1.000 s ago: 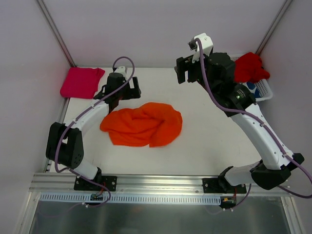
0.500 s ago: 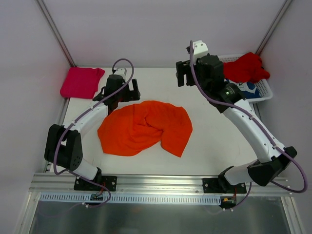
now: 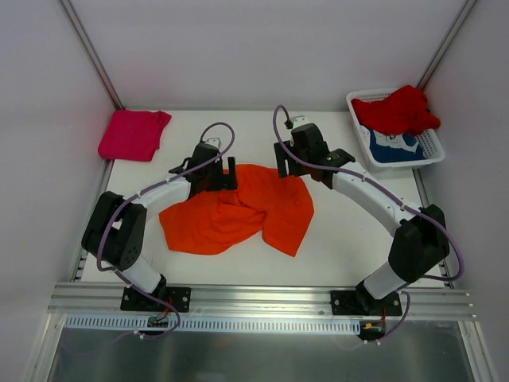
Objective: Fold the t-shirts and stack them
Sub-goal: Flatten the tshirt out
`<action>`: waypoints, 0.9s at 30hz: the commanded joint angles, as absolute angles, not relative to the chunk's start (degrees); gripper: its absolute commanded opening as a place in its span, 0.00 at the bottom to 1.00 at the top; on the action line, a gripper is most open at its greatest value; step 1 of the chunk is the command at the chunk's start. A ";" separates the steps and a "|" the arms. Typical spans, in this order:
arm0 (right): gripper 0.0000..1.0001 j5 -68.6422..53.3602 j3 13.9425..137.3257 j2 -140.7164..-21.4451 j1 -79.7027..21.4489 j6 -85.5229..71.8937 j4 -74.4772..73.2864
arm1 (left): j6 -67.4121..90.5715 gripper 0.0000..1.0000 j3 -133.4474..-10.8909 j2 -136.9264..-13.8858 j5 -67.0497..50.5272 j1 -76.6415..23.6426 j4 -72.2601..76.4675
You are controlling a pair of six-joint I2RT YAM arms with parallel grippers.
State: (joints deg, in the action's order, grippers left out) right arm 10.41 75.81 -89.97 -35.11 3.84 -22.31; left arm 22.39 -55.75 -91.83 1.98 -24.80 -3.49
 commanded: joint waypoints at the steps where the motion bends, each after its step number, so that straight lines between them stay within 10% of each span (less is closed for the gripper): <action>1: 0.78 9.49 75.06 -88.77 -34.98 0.09 -19.42 | 24.52 0.99 -54.15 -90.53 2.20 -26.45 -3.69; 27: 0.77 9.41 70.05 -92.73 -34.28 -3.16 -18.10 | 43.41 0.99 -37.10 -66.79 13.17 -51.05 -23.38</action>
State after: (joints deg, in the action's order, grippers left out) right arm 10.00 68.45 -93.56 -34.94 -2.35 -19.31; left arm 37.76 -40.64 -65.04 8.32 -48.73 -19.29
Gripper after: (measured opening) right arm 0.769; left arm 0.991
